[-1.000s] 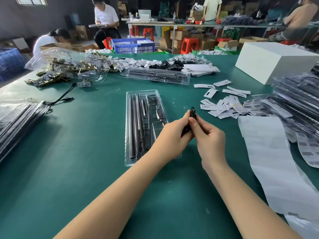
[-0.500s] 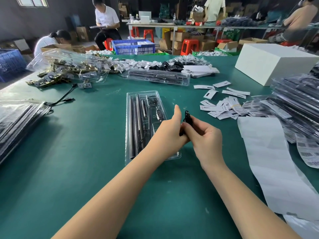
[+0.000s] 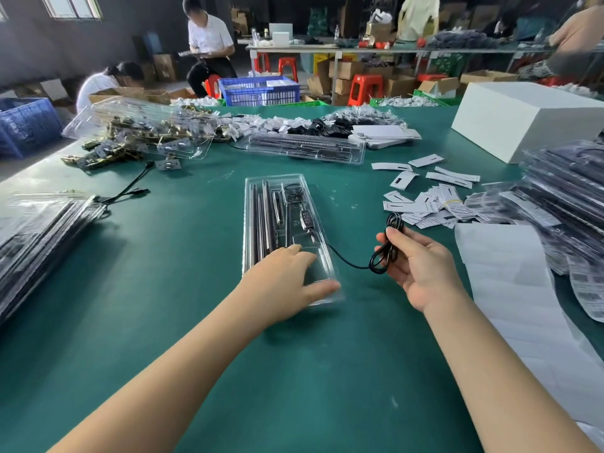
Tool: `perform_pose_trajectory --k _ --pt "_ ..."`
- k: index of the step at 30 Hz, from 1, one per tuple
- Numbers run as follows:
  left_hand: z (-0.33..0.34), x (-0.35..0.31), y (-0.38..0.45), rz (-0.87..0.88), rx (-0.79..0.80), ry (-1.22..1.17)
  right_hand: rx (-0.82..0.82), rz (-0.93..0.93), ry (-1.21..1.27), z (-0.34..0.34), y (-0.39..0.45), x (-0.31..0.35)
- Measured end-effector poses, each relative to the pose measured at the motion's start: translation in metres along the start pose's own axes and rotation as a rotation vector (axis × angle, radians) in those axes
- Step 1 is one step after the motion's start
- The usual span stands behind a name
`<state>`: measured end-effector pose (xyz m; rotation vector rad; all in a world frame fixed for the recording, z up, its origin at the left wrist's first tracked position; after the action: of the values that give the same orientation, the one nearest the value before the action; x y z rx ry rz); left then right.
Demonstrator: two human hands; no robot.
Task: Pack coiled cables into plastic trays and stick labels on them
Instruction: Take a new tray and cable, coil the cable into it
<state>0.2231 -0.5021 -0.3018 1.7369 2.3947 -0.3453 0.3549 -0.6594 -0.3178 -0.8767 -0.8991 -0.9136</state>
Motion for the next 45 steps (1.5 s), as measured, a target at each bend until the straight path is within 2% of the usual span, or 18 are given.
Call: perform_pose_trajectory --k 3,8,12,18,21,25,34,39,42,45 --pt "-0.006 -0.010 0.012 0.018 -0.144 0.019 0.042 0.062 0.069 0.005 -0.002 -0.002" --pt "-0.005 -0.032 0.035 0.074 -0.076 0.039 0.088 0.134 0.101 0.006 -0.002 -0.005" --pt "-0.004 -0.042 0.044 0.084 -0.128 0.071 0.144 0.212 0.027 0.011 -0.004 -0.011" --pt "0.006 -0.030 0.030 0.067 -0.415 -0.352 0.223 0.261 -0.078 0.019 -0.003 -0.017" --pt "0.015 -0.026 0.028 0.060 -0.501 -0.403 0.246 0.291 -0.093 0.023 0.001 -0.019" --pt "0.019 -0.017 0.031 0.018 -0.540 -0.499 0.281 0.318 -0.125 0.030 0.004 -0.023" --pt "0.012 -0.016 0.033 0.131 -0.429 -0.471 0.211 0.369 -0.134 0.040 0.010 -0.023" --pt "0.005 -0.027 0.033 0.173 -0.271 -0.023 0.206 0.375 -0.185 0.045 0.013 -0.024" --pt "0.002 -0.035 0.028 0.140 -0.275 0.159 0.187 0.347 -0.203 0.045 0.014 -0.024" --pt "0.008 -0.039 0.025 0.087 -0.213 0.015 0.181 0.315 -0.202 0.048 0.015 -0.024"
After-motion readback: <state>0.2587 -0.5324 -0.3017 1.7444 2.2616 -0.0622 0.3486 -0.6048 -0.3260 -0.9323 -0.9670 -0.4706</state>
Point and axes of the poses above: each hand's wrist, its own y-axis towards the middle knuckle, its own z-axis out of the palm, x = y × z, the point moved 4 cm from there along y, towards the middle knuckle, and after that the axes turned 1 degree about x, right-handed, at the moved point
